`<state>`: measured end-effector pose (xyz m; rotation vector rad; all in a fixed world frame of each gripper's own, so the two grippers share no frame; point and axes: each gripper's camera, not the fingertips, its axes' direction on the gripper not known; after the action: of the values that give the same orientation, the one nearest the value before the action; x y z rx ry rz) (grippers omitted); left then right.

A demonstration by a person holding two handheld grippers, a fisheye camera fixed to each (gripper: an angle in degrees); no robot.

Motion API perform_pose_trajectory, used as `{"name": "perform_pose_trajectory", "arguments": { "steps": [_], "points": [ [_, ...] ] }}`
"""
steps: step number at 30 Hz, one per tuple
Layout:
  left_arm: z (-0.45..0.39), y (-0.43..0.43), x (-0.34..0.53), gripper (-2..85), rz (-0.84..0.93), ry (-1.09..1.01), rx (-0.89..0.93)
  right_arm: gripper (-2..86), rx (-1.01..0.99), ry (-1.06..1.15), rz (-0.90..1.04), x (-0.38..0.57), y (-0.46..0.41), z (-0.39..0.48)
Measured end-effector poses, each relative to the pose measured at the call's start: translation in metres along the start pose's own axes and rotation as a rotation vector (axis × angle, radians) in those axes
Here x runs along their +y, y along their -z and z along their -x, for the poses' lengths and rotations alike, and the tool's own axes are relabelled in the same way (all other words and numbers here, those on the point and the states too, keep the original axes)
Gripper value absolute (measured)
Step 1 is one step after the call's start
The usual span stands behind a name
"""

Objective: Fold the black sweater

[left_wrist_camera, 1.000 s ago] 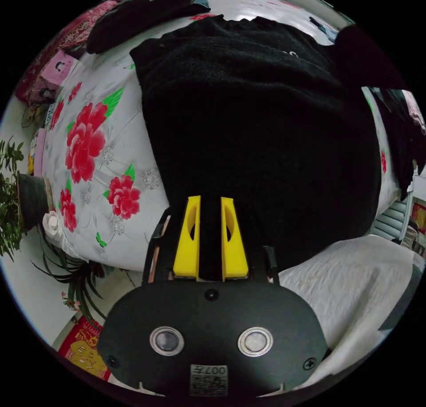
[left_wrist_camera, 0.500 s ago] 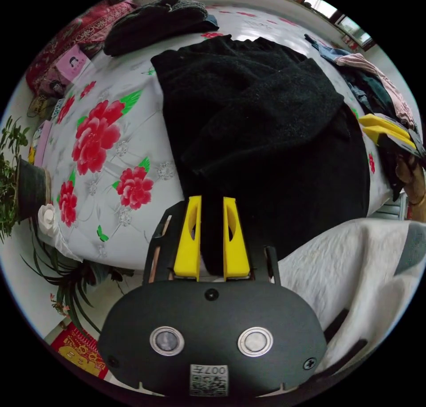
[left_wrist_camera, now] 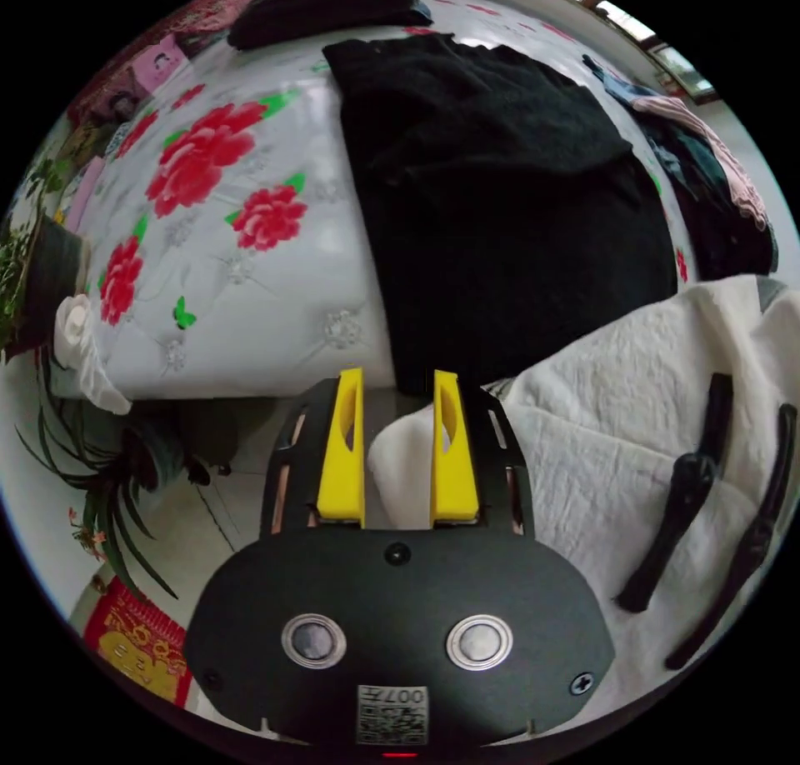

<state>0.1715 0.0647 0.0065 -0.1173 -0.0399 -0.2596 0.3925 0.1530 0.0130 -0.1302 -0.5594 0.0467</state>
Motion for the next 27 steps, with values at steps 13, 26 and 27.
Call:
{"name": "perform_pose_trajectory", "arguments": {
  "steps": [13, 26, 27],
  "points": [
    [0.025, 0.061, -0.093, 0.8, -0.179, -0.087, 0.113, 0.8, -0.057, 0.259, -0.214, -0.085, 0.066, 0.029],
    [0.047, 0.025, -0.052, 12.8, -0.12, 0.06, 0.106, 8.6, -0.122, 0.077, -0.199, -0.084, 0.062, -0.039],
    [0.043, 0.013, -0.048, 12.9, -0.09, 0.047, 0.112, 8.7, -0.136, 0.074, -0.186, -0.082, 0.059, -0.042]
  ]
}}
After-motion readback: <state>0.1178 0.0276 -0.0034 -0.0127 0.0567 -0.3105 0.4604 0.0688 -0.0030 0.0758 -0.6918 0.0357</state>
